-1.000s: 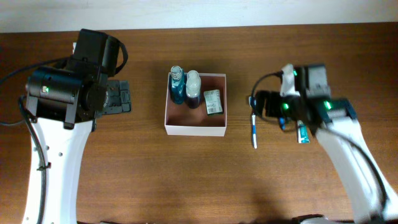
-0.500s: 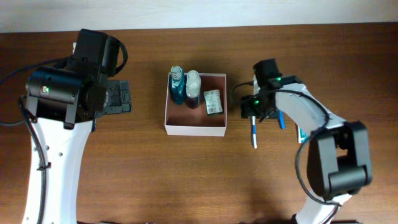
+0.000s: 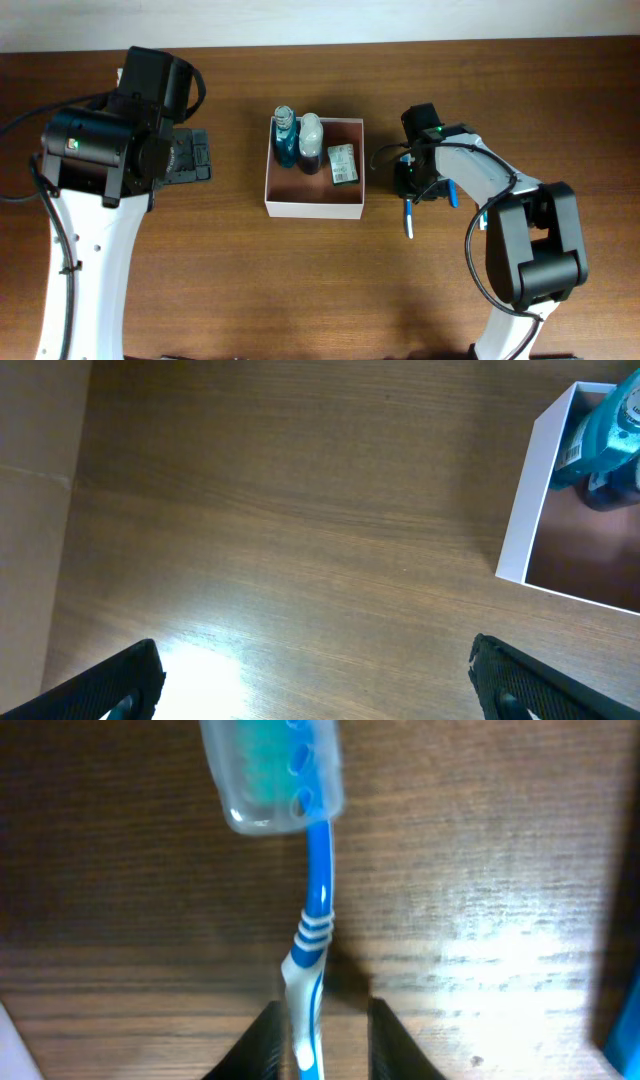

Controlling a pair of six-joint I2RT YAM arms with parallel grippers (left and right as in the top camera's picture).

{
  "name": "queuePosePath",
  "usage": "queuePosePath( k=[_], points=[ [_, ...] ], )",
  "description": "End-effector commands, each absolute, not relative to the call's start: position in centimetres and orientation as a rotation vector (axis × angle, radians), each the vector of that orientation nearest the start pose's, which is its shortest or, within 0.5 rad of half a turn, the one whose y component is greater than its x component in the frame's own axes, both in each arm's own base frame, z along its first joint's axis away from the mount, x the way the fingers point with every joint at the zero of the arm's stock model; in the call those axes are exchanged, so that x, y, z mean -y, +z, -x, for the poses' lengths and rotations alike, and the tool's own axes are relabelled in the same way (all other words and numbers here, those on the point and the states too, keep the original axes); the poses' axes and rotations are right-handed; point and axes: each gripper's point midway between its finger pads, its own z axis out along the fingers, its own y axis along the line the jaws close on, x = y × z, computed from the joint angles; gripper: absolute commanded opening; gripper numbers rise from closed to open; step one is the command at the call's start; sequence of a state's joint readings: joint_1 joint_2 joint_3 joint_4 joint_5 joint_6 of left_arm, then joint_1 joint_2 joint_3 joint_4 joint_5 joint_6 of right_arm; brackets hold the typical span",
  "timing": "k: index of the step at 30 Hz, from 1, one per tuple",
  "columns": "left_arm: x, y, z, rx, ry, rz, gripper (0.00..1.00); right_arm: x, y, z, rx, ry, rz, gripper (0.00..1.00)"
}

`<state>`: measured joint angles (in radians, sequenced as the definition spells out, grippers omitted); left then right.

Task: Pack container
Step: 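Reach the right gripper down and grasp the blue toothbrush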

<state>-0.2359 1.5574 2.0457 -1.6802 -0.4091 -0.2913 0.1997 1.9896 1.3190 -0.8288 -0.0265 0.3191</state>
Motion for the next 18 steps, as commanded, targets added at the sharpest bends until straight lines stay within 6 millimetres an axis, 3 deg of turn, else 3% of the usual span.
queuePosePath(
  k=[1, 10, 11, 12, 13, 18],
  points=[
    [-0.26, 33.57, -29.53, -2.622, 0.411, 0.18, 0.99, -7.63, -0.14, -36.19, -3.088, 0.031, -0.194, 0.19],
    [-0.26, 33.57, -29.53, -2.622, 0.411, 0.18, 0.99, -7.49, -0.18, -35.82, -3.102, 0.019, -0.195, 0.07],
    [-0.26, 33.57, -29.53, -2.622, 0.411, 0.18, 0.99, -7.48, -0.18, -35.75, -3.105, 0.018, -0.195, 0.11],
    [-0.26, 33.57, -29.53, -2.622, 0.411, 0.181, 0.99, -7.47, -0.18, -35.73, -3.106, 0.018, -0.195, 0.27],
    [-0.26, 33.57, -29.53, -2.622, 0.411, 0.18, 0.99, -7.48, -0.19, -35.72, -3.107, 0.018, -0.194, 0.34],
    [-0.26, 33.57, -29.53, -2.622, 0.411, 0.18, 0.99, -7.54, -0.29, -35.74, -3.109, 0.022, -0.171, 0.28]
  ],
)
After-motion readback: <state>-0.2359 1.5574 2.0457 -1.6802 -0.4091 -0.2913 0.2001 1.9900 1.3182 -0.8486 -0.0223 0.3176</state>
